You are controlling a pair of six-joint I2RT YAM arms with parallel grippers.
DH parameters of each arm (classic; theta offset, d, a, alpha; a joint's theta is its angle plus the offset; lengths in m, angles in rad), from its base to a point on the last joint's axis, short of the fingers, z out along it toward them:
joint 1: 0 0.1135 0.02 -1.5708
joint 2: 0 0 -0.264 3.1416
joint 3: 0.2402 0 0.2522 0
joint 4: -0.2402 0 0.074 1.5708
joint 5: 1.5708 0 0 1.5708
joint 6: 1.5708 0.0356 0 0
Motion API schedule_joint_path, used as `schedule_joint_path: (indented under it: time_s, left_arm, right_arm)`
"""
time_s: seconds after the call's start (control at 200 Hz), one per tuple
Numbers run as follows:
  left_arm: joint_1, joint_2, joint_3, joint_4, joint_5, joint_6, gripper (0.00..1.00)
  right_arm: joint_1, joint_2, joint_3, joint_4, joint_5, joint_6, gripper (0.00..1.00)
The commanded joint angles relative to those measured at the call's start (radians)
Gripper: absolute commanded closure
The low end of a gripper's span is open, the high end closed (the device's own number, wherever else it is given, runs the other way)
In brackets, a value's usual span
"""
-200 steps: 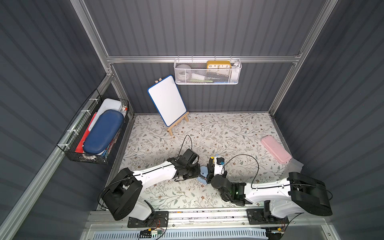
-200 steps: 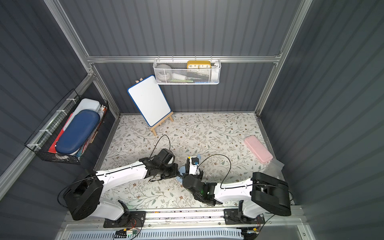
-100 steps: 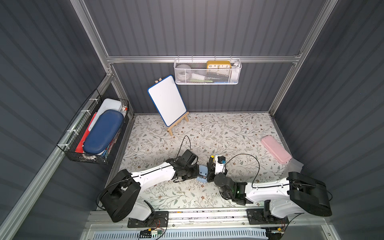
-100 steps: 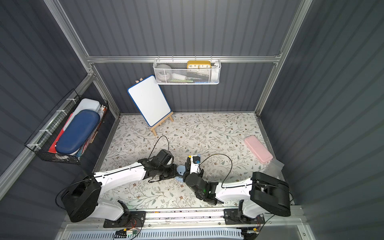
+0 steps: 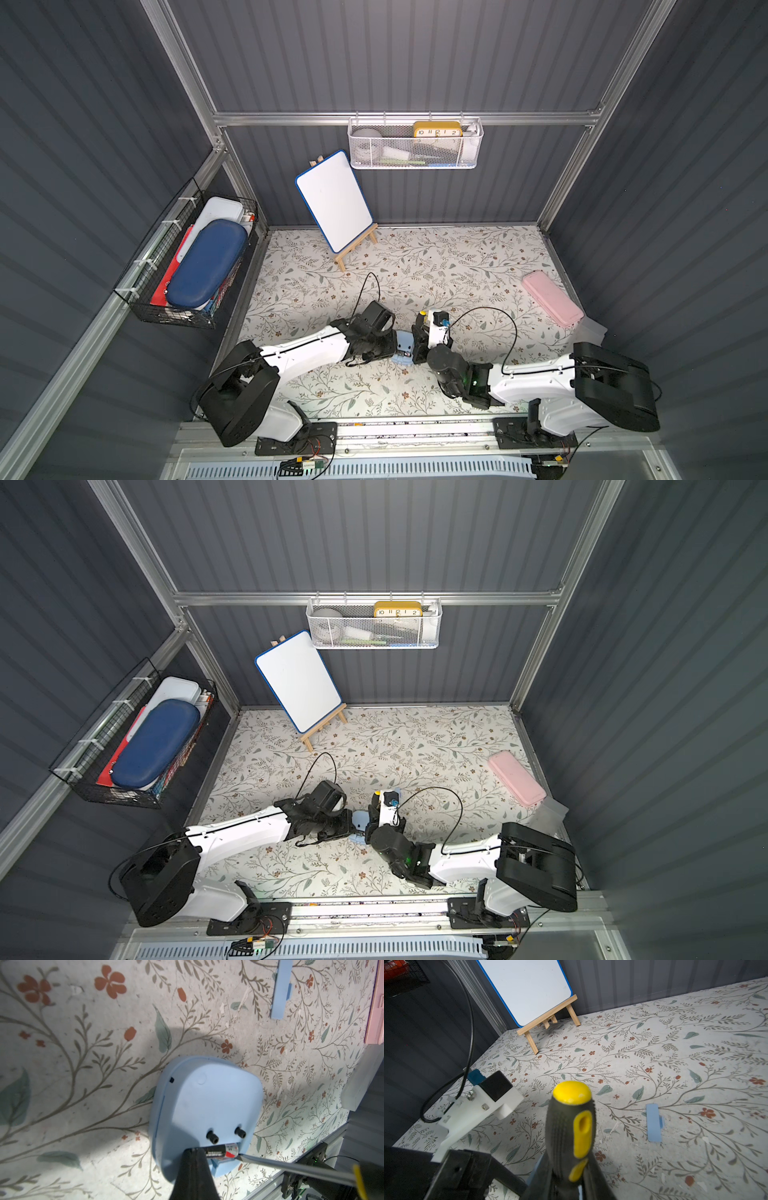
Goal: Remove the battery from the alarm
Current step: Release the battery from the alarm.
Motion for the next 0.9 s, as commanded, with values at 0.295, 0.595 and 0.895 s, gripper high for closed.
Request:
schedule_joint_path:
  time_s: [0.295, 0.595, 0.895]
  left_arm:
    - [-0.004, -0.006, -0.020, -0.048, 0.003, -0.017, 1.00]
    - [-0.010, -0.013, -0.015, -0.051, -0.001, -0.023, 1.00]
    - [-0.012, -0.029, -0.027, -0.047, 0.002, -0.029, 1.00]
  right_arm:
    - [0.002, 0.053, 0.009, -0.049, -0.032, -0.042, 1.00]
    - [-0.031, 0.047, -0.051, 0.218, -0.166, -0.074, 1.00]
    - [-0.123, 0.023, -0.130, 0.400, -0.324, 0.065, 1.00]
